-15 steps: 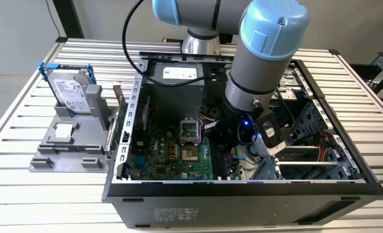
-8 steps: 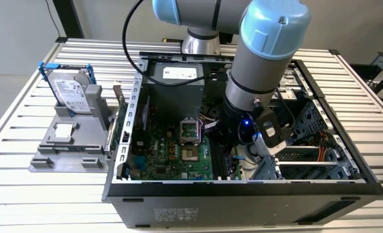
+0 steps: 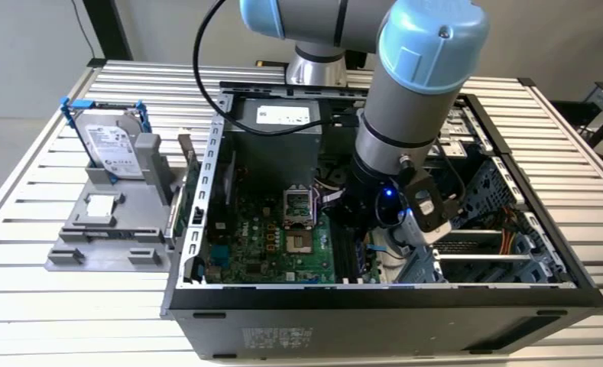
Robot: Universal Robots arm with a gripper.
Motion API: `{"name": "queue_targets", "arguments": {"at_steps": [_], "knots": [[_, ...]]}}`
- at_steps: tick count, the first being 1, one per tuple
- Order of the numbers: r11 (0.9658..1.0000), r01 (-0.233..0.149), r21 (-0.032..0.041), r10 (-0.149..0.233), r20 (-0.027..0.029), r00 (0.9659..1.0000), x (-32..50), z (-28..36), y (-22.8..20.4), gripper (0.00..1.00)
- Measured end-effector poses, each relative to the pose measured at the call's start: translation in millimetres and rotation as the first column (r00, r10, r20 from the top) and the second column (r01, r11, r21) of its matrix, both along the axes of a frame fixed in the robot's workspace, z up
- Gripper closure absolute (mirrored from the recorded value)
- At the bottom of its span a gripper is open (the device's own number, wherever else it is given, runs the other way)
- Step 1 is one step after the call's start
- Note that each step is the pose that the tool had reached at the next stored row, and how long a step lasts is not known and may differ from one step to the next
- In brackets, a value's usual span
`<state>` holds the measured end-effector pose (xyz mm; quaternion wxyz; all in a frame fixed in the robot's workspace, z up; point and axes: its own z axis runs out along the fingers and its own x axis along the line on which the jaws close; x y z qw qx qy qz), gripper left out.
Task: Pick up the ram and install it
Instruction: 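Insert the ram into the slot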
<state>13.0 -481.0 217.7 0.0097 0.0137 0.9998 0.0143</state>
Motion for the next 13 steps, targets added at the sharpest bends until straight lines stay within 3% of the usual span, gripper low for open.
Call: {"name": "queue_targets", "arguments": {"at_steps": [9, 13], "knots": [[0.9998, 0.016, 0.0148, -0.016, 0.0038, 0.9999, -1.0, 0.1, 0.3, 1.00], [0.9997, 0.017, 0.0168, -0.017, 0.0038, 0.9999, -0.9, 2.5, 0.0, 1.00]]}}
